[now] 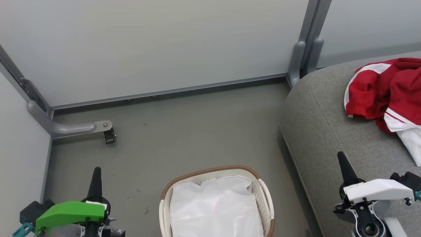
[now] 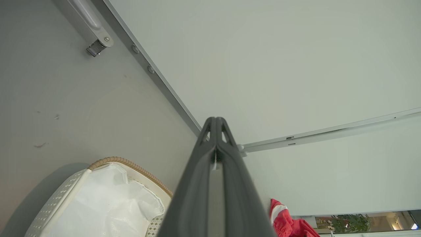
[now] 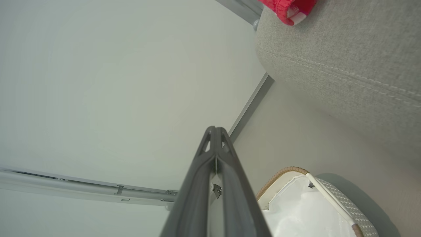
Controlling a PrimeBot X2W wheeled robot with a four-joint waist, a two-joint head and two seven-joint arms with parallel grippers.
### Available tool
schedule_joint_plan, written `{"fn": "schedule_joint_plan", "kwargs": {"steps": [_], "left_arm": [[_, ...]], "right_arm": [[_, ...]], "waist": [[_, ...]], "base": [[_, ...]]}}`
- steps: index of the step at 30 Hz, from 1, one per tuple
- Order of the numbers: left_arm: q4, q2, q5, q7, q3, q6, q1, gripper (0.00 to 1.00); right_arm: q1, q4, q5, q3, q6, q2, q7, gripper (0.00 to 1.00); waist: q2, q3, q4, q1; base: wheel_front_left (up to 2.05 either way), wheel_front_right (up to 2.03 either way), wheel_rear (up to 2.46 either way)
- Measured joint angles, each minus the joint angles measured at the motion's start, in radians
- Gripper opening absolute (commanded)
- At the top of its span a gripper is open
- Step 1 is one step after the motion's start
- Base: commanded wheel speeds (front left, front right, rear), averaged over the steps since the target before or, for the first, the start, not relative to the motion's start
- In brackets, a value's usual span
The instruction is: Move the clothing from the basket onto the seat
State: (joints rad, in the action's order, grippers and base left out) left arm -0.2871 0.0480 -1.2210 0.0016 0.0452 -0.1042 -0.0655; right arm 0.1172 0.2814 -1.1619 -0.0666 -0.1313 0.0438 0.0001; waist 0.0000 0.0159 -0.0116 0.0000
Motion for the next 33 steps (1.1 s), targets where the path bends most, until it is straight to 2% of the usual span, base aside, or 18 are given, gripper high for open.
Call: {"fn": "schedule_joint_plan", "kwargs": {"steps": [33], "left_arm": [[0.026, 0.0, -0.252, 0.074, 0.045, -0.016, -0.022, 0.0]], "right_arm": [[-0.003, -0.023, -0.29, -0.03, 0.0, 0.002, 0.075, 0.0]], "waist": [[0.0, -0.008, 0.007, 0.0]], "base": [[0.0, 0.0, 0.0]]}}
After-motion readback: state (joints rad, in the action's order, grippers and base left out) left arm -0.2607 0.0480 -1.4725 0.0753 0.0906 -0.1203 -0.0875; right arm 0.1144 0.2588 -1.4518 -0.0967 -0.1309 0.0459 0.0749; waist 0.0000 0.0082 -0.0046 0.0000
